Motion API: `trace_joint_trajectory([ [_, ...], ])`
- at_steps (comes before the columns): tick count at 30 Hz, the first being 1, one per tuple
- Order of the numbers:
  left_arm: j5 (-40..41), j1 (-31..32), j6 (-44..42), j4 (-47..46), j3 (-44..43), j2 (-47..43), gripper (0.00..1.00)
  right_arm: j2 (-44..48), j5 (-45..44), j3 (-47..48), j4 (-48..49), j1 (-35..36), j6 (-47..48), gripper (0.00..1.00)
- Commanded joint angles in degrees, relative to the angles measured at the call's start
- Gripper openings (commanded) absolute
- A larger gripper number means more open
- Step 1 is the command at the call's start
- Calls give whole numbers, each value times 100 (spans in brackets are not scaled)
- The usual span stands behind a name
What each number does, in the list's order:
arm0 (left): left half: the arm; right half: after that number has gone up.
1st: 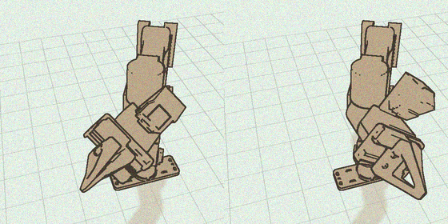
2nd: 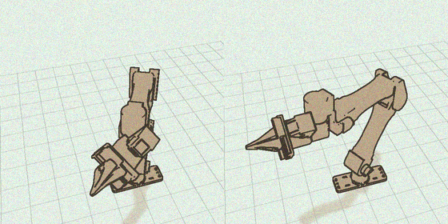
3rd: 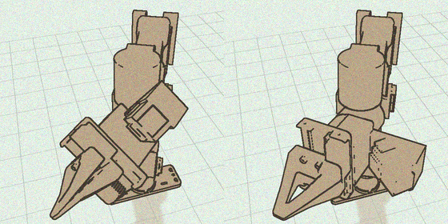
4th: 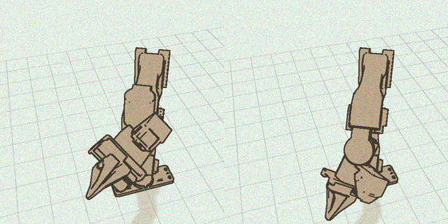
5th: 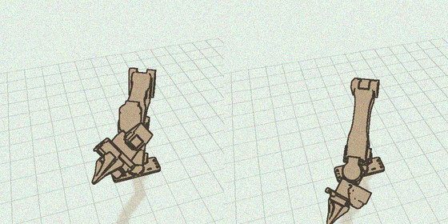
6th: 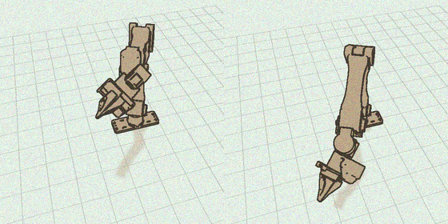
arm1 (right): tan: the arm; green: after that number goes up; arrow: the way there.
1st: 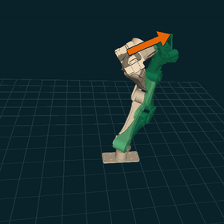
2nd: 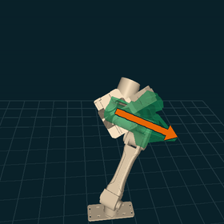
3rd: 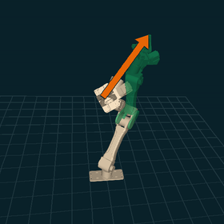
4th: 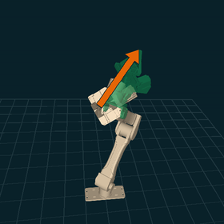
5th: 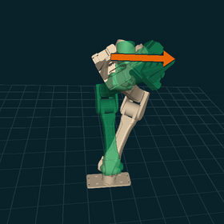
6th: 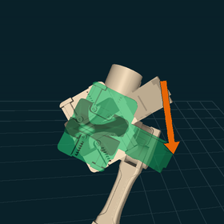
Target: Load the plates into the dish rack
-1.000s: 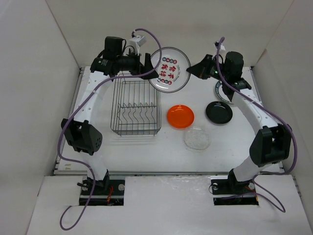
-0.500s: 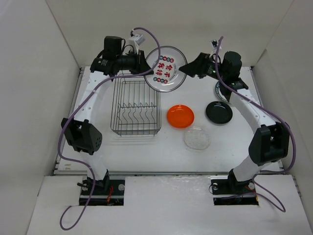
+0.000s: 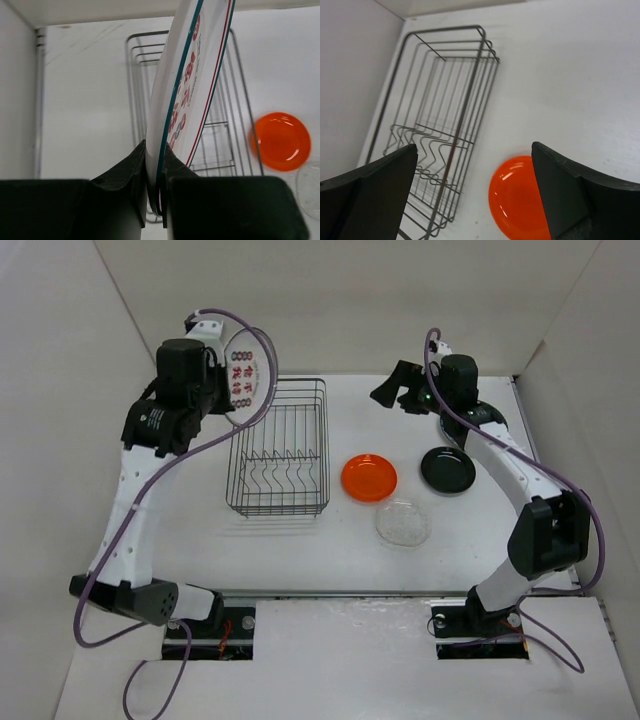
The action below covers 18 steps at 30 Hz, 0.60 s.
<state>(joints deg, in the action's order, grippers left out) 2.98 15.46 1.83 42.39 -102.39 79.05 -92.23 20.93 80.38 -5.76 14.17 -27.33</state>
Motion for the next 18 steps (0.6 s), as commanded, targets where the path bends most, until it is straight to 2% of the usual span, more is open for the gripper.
trace_joint_trajectory([
  [1,1494,44,116,681,96,-205,0,336,-818,118,-724,173,412,100],
  [9,1942,44,266,1087,975,-390,0,697,-889,-216,-839,226,360,100],
  [18,1653,44,266,789,1511,-276,0,882,-941,-506,-839,173,360,100],
])
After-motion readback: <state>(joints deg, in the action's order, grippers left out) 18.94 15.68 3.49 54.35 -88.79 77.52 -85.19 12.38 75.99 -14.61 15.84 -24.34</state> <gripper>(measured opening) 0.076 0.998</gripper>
